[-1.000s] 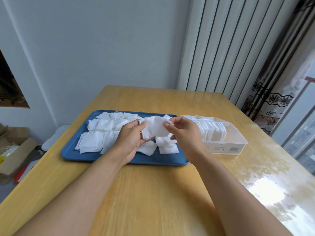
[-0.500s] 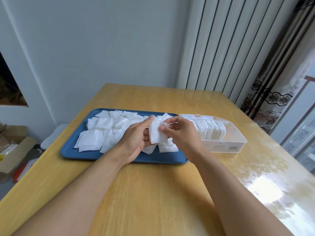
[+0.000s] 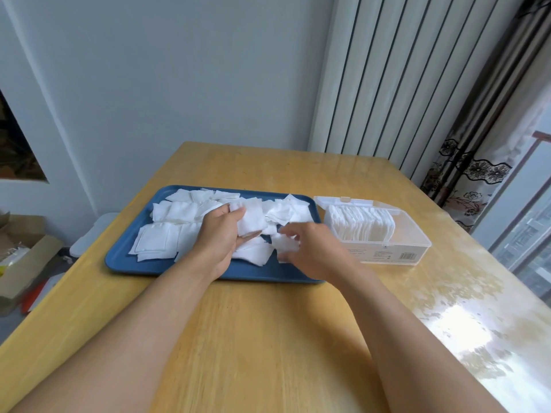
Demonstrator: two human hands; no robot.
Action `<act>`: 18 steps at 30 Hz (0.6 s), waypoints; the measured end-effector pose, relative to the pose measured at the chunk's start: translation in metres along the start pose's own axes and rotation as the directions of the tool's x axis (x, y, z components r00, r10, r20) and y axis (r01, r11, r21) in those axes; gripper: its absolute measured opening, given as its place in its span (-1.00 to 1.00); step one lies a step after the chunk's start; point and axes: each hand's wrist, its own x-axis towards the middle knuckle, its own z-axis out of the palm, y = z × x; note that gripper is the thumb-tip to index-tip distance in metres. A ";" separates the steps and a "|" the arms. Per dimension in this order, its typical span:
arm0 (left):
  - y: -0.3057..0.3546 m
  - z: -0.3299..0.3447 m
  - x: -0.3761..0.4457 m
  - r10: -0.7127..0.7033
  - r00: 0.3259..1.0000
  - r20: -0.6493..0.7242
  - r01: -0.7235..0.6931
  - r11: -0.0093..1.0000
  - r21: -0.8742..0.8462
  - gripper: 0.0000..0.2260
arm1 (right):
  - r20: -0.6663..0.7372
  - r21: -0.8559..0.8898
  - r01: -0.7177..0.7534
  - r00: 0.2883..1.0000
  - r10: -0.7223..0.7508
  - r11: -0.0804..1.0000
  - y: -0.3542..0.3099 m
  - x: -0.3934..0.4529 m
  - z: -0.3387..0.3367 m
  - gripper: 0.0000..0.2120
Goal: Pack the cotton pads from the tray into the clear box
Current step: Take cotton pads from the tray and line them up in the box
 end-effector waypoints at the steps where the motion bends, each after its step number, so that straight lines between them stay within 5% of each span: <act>1: 0.000 0.000 0.001 -0.004 1.000 -0.003 0.004 1.000 -0.006 -0.84 | 0.027 -0.047 0.000 1.000 0.001 0.999 -0.001 -0.001 0.003 -0.51; 7: -0.004 0.001 0.002 0.004 1.000 0.023 -0.005 0.999 0.043 -0.86 | -0.090 -0.139 -0.051 0.995 0.038 0.989 -0.003 0.001 0.010 -0.73; 11: -0.006 -0.001 0.003 0.017 0.999 0.027 -0.019 0.998 0.065 -0.83 | -0.155 -0.079 -0.073 0.986 0.061 0.994 -0.004 0.000 0.006 -0.70; 14: -0.007 -0.002 0.004 0.049 0.999 0.017 -0.050 0.995 0.085 -0.80 | -0.203 0.189 -0.069 0.973 0.108 0.980 -0.007 0.000 -0.004 -0.79; 18: -0.008 -0.006 0.011 0.113 0.992 -0.048 -0.107 0.987 0.116 -0.79 | -0.075 0.614 -0.107 0.979 0.192 0.782 -0.010 0.001 -0.004 -0.76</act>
